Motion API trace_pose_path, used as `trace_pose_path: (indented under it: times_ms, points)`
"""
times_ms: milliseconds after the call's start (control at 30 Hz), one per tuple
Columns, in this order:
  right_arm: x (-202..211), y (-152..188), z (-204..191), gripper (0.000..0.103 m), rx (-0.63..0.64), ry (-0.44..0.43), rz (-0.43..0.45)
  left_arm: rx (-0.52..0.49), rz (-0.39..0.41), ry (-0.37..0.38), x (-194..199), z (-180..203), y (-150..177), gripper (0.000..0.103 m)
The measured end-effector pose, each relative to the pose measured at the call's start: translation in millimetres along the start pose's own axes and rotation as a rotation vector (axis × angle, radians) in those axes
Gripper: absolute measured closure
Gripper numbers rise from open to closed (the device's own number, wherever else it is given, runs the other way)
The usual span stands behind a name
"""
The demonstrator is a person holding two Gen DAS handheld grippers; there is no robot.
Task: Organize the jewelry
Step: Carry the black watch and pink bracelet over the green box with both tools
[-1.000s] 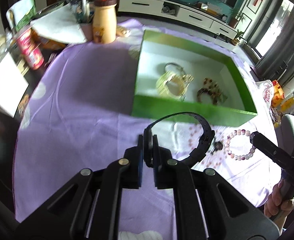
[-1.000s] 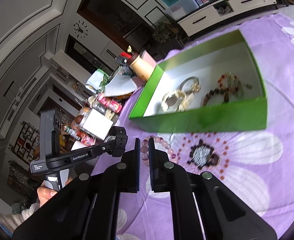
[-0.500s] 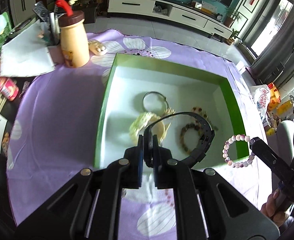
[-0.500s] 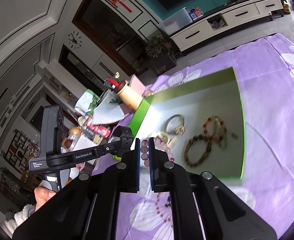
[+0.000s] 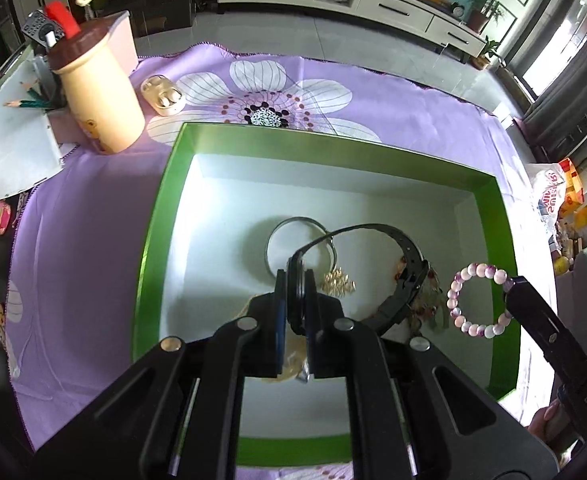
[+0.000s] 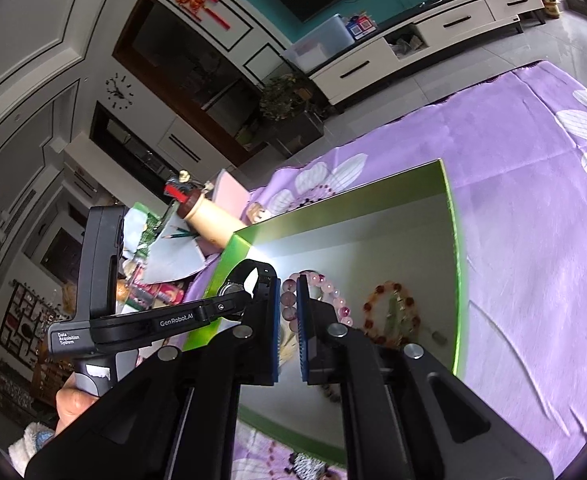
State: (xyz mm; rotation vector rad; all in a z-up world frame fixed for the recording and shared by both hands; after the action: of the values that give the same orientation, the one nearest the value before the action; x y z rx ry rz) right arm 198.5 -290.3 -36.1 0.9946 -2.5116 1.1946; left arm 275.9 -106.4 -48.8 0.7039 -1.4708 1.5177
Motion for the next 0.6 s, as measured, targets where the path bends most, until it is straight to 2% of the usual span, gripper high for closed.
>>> trace_pose_path:
  times_ms: [367,600]
  points:
    - [-17,-16,19,0.096,-0.014,0.058,-0.001,-0.018,-0.066,-0.056,-37,18,-16,0.096]
    - [-24,-18,27,0.096,-0.004,0.102,-0.016,-0.017,-0.08,-0.076,-49,20,-20,0.095]
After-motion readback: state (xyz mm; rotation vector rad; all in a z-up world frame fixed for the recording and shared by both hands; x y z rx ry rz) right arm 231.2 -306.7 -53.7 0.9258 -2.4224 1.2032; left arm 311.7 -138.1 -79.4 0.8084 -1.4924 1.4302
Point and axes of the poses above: each gripper's, at about its wrist camera, not at the fingertips, and x roughly against the way its jaws point, z to its right, y to its underside, the point moved 3 cm from there along -x, roughly the way its jaws point, and after that the axes turned 6 degrees about z, right-handed, at the moved point
